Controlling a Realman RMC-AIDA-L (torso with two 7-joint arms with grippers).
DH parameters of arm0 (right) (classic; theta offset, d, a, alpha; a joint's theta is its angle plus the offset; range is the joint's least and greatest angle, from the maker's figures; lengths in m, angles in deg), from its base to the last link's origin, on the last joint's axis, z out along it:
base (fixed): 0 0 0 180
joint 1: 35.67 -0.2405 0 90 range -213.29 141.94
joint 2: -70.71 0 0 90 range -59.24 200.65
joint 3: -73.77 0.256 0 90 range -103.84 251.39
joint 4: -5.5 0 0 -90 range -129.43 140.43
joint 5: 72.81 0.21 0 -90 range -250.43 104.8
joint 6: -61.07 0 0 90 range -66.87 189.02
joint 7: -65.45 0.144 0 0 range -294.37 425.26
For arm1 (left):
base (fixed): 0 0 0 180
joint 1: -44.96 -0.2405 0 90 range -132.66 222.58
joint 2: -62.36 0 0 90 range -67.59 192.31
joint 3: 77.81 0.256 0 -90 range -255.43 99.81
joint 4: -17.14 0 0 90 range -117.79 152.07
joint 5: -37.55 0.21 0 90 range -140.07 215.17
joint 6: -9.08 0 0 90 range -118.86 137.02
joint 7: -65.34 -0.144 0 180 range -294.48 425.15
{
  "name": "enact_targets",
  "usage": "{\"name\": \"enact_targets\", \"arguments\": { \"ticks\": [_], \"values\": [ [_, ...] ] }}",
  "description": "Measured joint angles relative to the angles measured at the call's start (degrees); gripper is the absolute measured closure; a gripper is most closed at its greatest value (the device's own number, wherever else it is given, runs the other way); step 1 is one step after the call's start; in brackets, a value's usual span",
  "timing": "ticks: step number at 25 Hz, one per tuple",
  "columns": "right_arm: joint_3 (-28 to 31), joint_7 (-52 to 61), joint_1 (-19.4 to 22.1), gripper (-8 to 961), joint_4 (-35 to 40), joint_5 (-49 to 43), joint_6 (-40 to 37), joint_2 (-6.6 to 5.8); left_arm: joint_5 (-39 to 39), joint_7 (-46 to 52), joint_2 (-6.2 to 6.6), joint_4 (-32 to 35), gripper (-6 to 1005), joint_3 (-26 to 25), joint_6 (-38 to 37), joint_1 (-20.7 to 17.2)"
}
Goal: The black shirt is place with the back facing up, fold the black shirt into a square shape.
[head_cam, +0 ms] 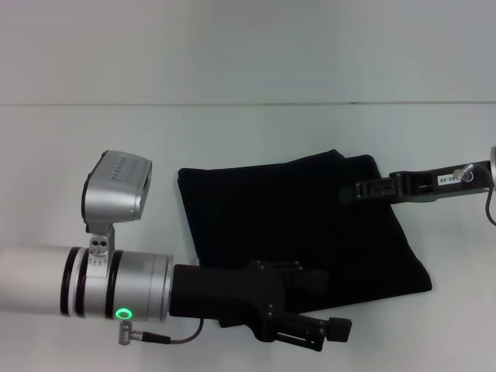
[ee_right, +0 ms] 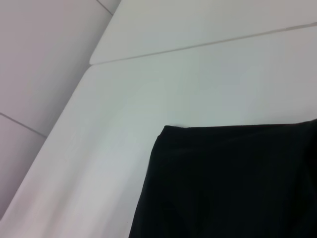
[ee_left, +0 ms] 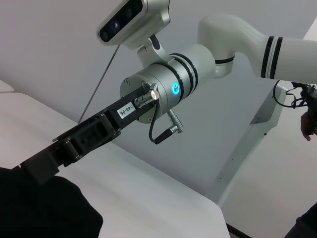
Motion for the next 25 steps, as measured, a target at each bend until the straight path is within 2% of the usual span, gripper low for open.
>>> {"name": "enact_targets", "arguments": {
  "ticks": [5, 15, 21, 25],
  "values": [
    [-0.1, 0.1, 0.0, 137, 0.1, 0.0, -0.8, 0.12, -0.2, 0.0, -0.07, 0.0, 48, 0.0, 0.1, 0.1],
    [-0.6, -0.6, -0.7, 139, -0.3, -0.3, -1.7, 2.4, -0.2, 0.1, -0.08, -0.7, 49, 0.0, 1.1, 0.2],
    [-3.2, -0.7, -0.3, 140, -0.4, -0.4, 2.5, 3.81, -0.2, 0.1, -0.06, -1.4, 49, 0.0, 2.1, 0.5],
    [-4.2, -0.7, 0.3, 141, -0.5, -0.4, 4.4, 4.21, -0.2, 0.1, -0.07, -1.5, 49, 0.0, 2.2, 0.4]
  ]
}}
